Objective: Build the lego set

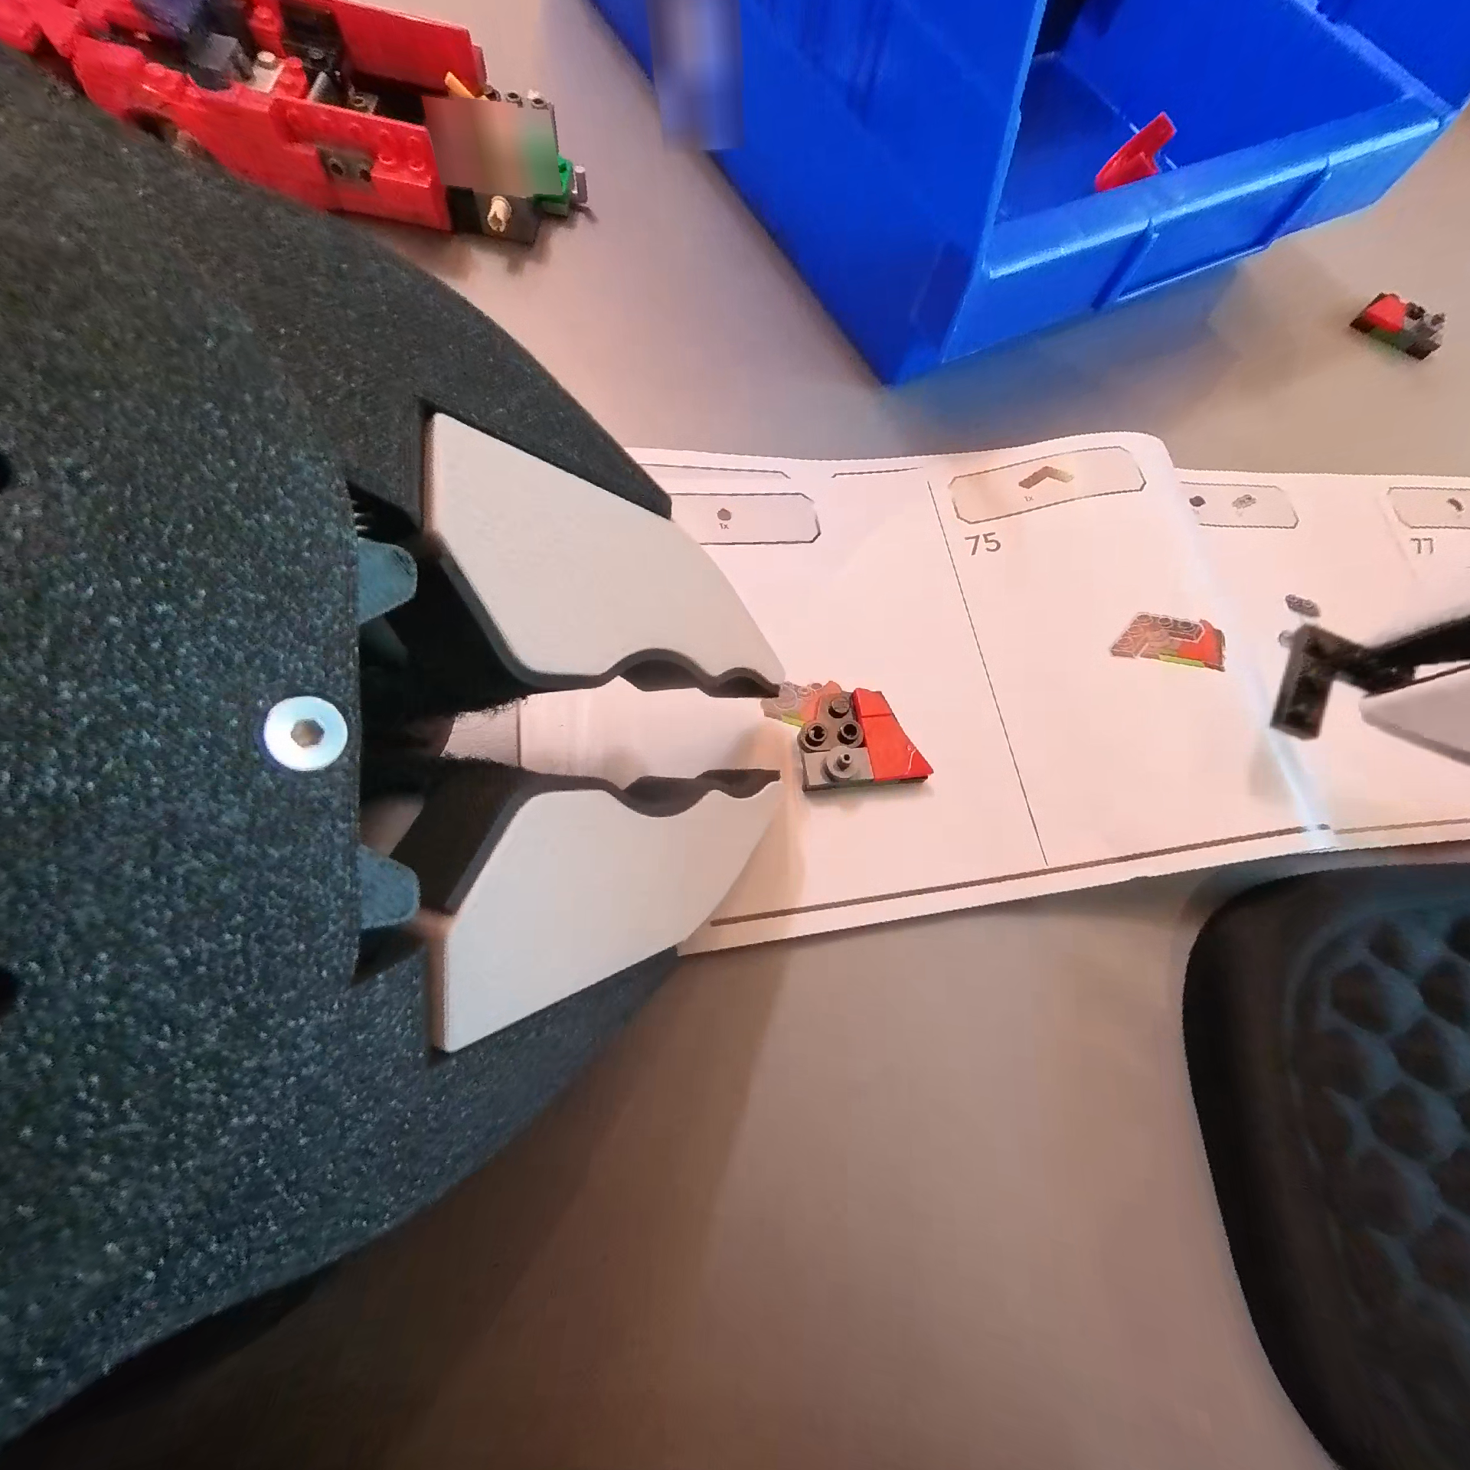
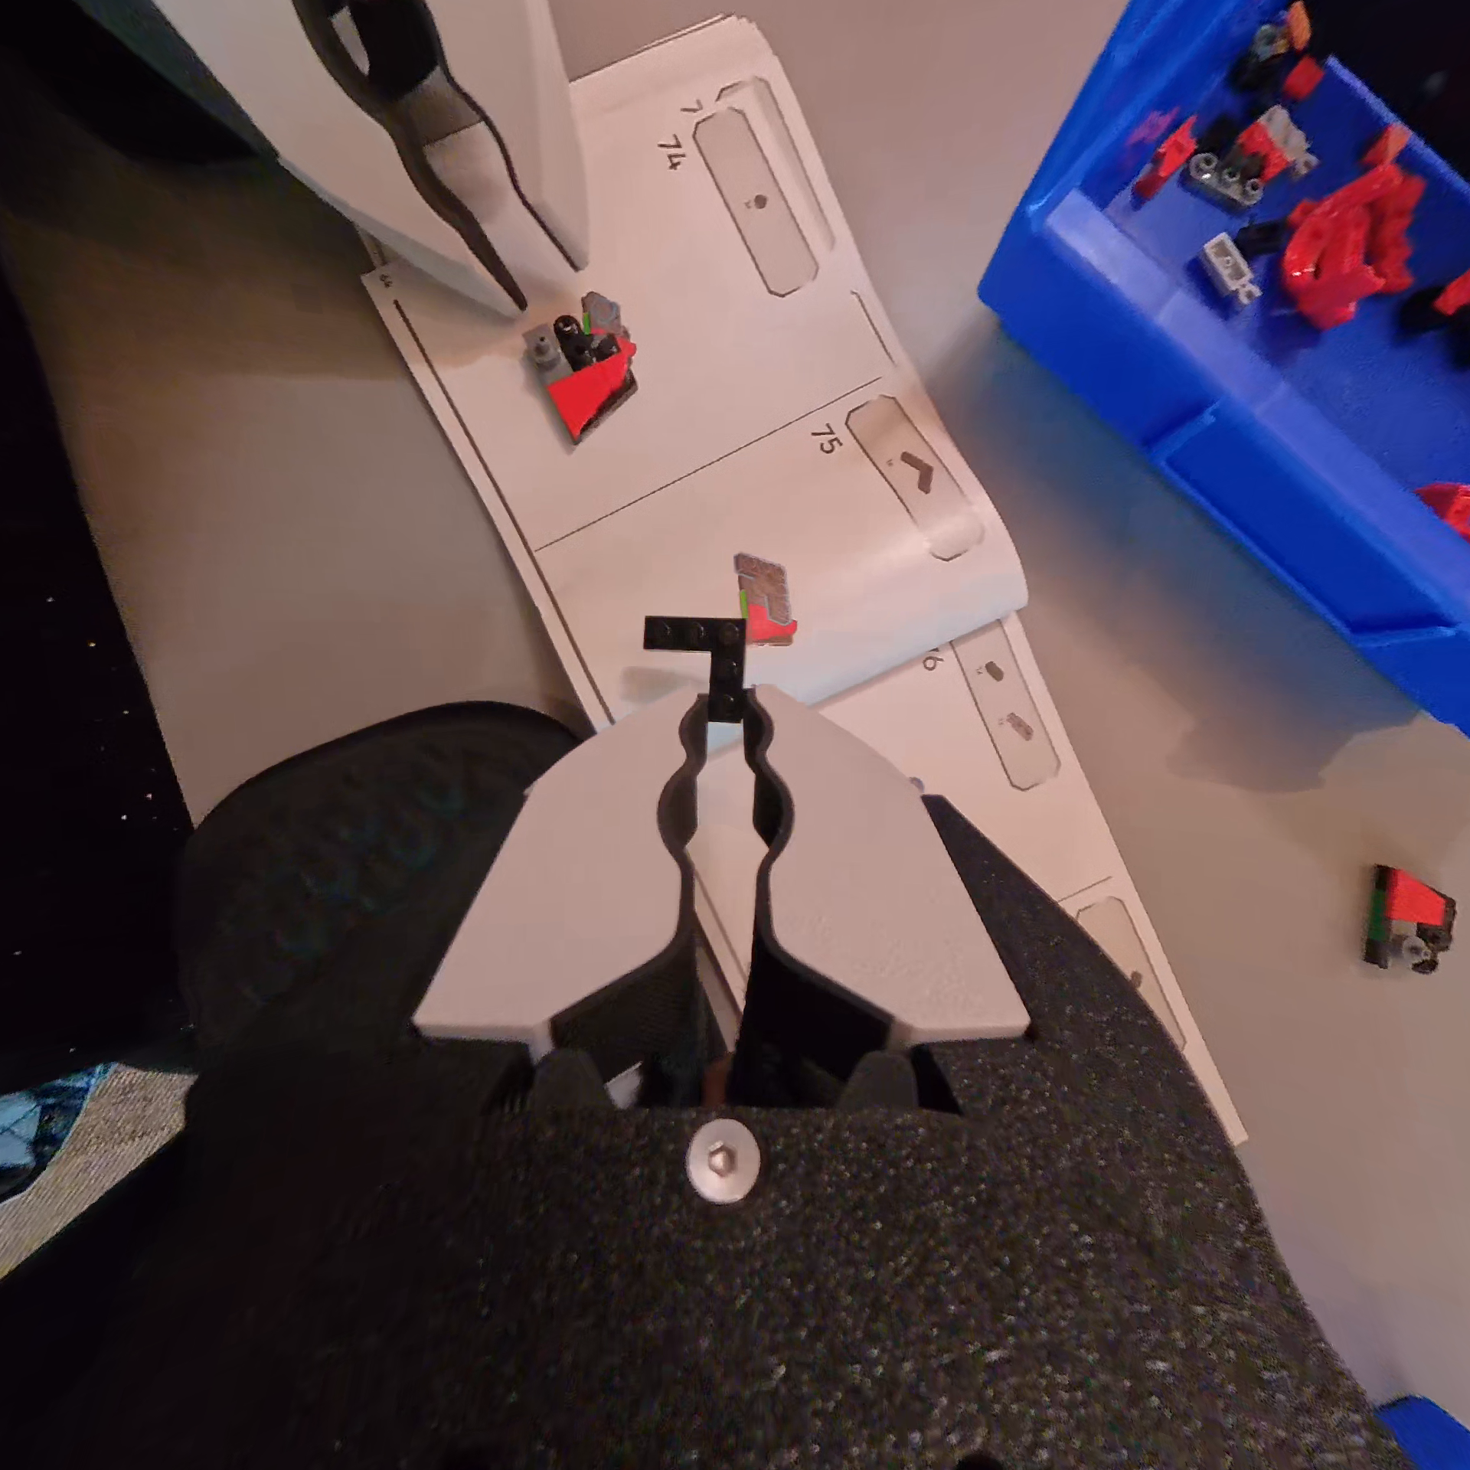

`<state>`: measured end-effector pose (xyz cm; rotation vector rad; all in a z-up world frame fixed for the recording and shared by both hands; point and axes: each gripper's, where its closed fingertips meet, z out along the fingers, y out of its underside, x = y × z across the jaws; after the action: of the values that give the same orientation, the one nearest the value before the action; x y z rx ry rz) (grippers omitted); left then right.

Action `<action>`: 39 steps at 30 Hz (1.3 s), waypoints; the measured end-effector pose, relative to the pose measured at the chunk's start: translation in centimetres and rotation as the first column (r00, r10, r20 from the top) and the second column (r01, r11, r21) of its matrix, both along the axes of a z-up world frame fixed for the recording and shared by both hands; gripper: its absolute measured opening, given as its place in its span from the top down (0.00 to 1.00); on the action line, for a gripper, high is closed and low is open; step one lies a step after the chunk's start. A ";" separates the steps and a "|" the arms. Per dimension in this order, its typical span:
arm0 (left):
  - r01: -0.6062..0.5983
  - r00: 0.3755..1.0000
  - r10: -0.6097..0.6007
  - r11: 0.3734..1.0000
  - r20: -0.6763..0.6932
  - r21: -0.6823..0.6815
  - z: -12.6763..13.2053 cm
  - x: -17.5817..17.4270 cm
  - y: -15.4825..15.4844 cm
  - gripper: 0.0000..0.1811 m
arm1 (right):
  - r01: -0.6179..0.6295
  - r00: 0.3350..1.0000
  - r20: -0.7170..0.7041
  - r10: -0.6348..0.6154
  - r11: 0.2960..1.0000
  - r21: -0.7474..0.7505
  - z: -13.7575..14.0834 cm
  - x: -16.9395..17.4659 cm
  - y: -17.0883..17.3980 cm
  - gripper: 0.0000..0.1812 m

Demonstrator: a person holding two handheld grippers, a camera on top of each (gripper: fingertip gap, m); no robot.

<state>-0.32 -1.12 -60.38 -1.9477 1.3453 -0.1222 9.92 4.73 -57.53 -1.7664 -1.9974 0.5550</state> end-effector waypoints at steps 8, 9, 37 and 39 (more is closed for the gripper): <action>0.006 0.997 -0.006 1.000 0.076 0.008 0.9 0.0 0.0 0.91 | -0.067 0.998 0.020 0.068 0.997 -0.038 -0.1 -0.9 -1.3 0.95; 0.005 0.996 -0.006 1.000 0.090 0.007 1.1 0.0 0.0 0.90 | -0.074 0.997 0.021 0.075 0.996 -0.041 -0.2 -1.1 -1.4 0.95; 0.056 0.988 -0.057 0.998 0.147 0.011 2.1 0.3 -0.4 0.79 | -0.197 0.980 -0.007 0.196 0.979 -0.057 -0.2 -3.4 -3.3 0.95; 0.048 0.991 -0.048 0.999 0.129 0.003 1.9 -0.1 -0.4 0.79 | -0.214 0.977 -0.029 0.212 0.974 -0.072 -0.3 -4.8 -3.8 0.95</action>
<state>-0.38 -1.57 -58.47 -1.8747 1.3068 -0.2667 5.13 0.90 -57.88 -1.5897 -2.1924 0.7223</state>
